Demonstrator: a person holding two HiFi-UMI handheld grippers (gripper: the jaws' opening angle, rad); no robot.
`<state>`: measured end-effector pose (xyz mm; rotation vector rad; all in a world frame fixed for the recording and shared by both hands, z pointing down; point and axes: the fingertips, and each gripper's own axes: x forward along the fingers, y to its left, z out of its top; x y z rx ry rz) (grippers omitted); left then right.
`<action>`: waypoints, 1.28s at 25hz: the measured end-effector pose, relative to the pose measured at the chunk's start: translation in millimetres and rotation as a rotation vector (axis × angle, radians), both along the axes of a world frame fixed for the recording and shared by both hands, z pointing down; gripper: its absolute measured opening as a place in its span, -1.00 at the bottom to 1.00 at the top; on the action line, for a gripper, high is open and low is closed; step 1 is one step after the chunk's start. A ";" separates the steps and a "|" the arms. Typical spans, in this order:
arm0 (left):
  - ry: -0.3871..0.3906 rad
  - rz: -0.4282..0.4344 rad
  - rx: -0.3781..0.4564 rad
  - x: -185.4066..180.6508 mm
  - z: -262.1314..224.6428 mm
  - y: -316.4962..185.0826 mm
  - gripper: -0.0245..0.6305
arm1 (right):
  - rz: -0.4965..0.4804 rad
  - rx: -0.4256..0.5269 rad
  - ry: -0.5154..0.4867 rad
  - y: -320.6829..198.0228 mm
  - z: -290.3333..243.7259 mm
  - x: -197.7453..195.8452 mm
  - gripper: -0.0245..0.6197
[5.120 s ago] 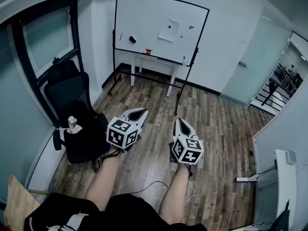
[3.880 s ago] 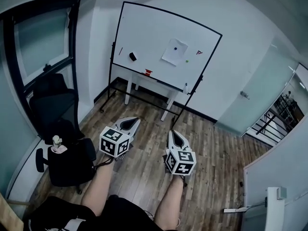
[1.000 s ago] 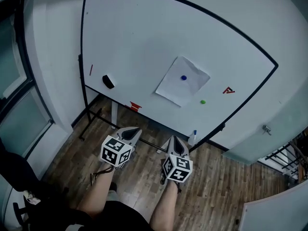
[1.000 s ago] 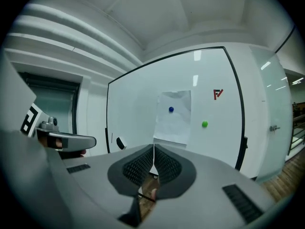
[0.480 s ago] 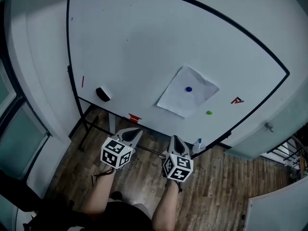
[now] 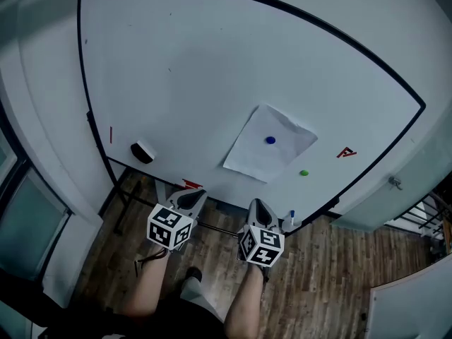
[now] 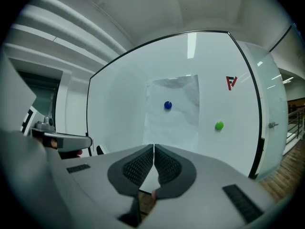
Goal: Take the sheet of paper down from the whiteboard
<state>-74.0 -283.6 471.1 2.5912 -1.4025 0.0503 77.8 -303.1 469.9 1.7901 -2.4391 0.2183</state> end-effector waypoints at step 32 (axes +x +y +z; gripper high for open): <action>-0.035 0.196 0.254 48.6 -129.1 -163.4 -0.85 | 0.029 0.100 -0.012 -133.8 -58.9 18.7 -0.84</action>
